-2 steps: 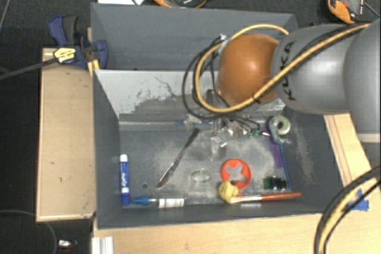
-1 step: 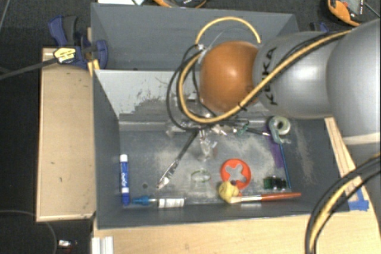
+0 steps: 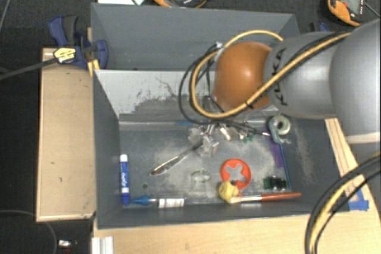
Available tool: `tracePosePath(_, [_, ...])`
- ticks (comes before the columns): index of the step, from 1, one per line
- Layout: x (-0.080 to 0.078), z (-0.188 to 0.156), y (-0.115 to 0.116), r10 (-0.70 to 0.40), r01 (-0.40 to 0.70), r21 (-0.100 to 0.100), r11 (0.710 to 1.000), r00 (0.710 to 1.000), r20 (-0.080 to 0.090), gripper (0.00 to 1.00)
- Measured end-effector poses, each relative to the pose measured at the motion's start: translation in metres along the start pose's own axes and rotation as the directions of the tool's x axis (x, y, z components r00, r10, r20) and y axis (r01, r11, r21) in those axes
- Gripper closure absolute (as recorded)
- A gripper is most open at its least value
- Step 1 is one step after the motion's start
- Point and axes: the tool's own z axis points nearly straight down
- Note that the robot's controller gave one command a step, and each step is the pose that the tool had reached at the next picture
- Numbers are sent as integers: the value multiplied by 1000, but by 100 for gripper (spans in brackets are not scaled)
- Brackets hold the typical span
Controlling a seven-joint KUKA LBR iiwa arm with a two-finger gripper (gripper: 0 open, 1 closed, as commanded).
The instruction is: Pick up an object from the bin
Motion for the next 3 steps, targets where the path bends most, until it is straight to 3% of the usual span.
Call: tracePosePath(3, [-1, -27, 0, 3, -3, 1, 1000, 1000, 5, 100])
